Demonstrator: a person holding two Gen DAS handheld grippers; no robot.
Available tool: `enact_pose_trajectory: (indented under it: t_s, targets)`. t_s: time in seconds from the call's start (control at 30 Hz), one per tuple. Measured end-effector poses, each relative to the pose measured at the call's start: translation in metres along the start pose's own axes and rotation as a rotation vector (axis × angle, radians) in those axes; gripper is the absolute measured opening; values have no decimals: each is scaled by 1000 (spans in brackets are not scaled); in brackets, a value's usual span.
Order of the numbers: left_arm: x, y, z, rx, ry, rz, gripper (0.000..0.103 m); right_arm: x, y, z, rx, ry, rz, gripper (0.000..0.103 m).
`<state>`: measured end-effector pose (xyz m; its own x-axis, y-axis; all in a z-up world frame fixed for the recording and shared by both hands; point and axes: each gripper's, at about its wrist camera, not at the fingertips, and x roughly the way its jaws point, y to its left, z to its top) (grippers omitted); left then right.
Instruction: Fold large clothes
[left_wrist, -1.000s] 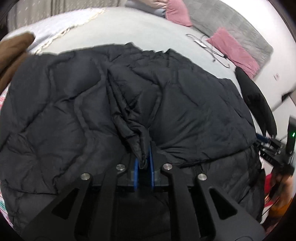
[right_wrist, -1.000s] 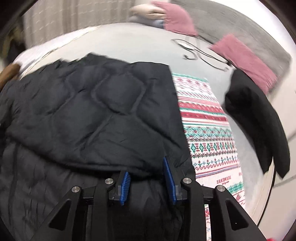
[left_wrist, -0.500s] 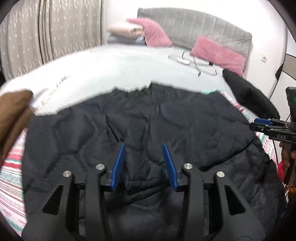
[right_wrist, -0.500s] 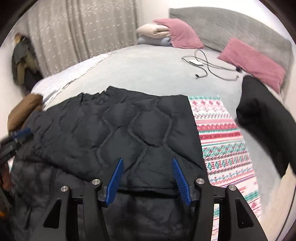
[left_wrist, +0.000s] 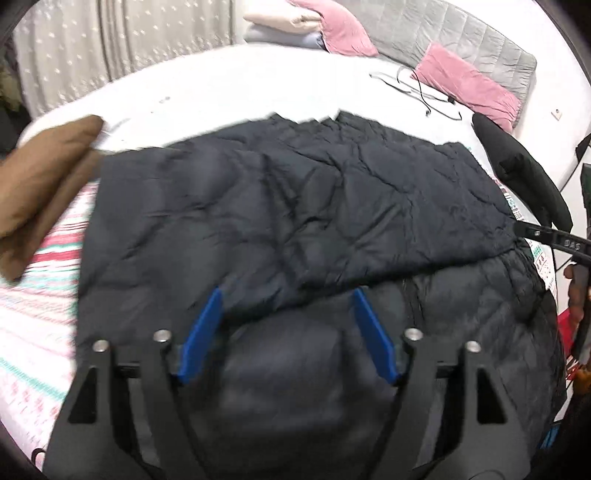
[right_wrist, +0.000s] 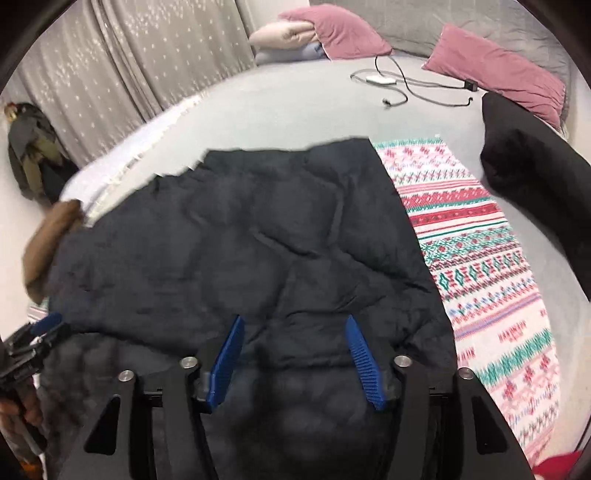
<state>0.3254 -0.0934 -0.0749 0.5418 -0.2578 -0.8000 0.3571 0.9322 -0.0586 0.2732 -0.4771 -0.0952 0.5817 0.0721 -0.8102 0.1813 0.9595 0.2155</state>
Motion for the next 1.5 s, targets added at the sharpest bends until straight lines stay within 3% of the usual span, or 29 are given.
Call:
enact_pose_trajectory:
  t_s: [0.07, 0.27, 0.43, 0.67, 1.03, 1.27, 1.4, 1.5]
  targets:
    - [-20, 8, -8, -6, -3, 13, 80, -20, 3, -10, -13, -7, 19, 72]
    - [-81, 25, -42, -42, 8, 22, 82, -68, 3, -40, -61, 23, 22, 75]
    - [-112, 30, -70, -55, 26, 34, 93, -104, 2, -66, -73, 23, 31, 76]
    - [-136, 44, -126, -113, 101, 9, 95, -131, -7, -107, -99, 23, 15, 79]
    - [-138, 80, -195, -169, 189, 39, 95, -129, -61, -175, -61, 126, -5, 80]
    - [-119, 98, -231, -223, 261, 25, 95, -116, -83, -195, 1, 182, 51, 80]
    - [-123, 96, -241, -216, 203, -2, 95, -99, -86, -205, 44, 216, 97, 80]
    - [-127, 96, -246, -247, 176, -75, 94, -94, -82, -210, 49, 208, 88, 81]
